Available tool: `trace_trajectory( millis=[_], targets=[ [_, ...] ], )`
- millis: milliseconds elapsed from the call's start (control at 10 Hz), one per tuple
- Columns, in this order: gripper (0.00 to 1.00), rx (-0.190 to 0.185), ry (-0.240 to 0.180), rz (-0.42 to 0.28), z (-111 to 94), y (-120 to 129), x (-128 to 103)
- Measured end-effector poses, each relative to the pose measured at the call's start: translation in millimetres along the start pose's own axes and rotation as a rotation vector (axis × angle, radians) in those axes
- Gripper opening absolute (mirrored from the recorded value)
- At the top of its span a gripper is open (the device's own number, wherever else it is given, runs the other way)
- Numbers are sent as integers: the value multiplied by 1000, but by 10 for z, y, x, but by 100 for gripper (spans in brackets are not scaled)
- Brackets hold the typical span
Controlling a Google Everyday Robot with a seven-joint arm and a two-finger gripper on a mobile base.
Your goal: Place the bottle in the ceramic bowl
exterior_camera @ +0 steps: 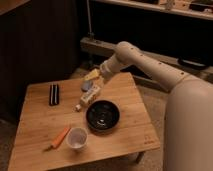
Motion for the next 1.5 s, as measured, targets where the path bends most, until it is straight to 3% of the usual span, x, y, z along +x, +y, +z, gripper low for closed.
trace_trajectory(
  millis=[200, 400, 700, 1000, 1500],
  targets=[
    [80, 147, -19, 63, -40, -14, 13],
    [80, 223, -24, 137, -40, -162, 56],
    [80, 240, -26, 240, 124, -475, 129],
    [80, 234, -20, 300, 311, -602, 108],
    [80, 252, 49, 358, 866, -811, 90]
  ],
)
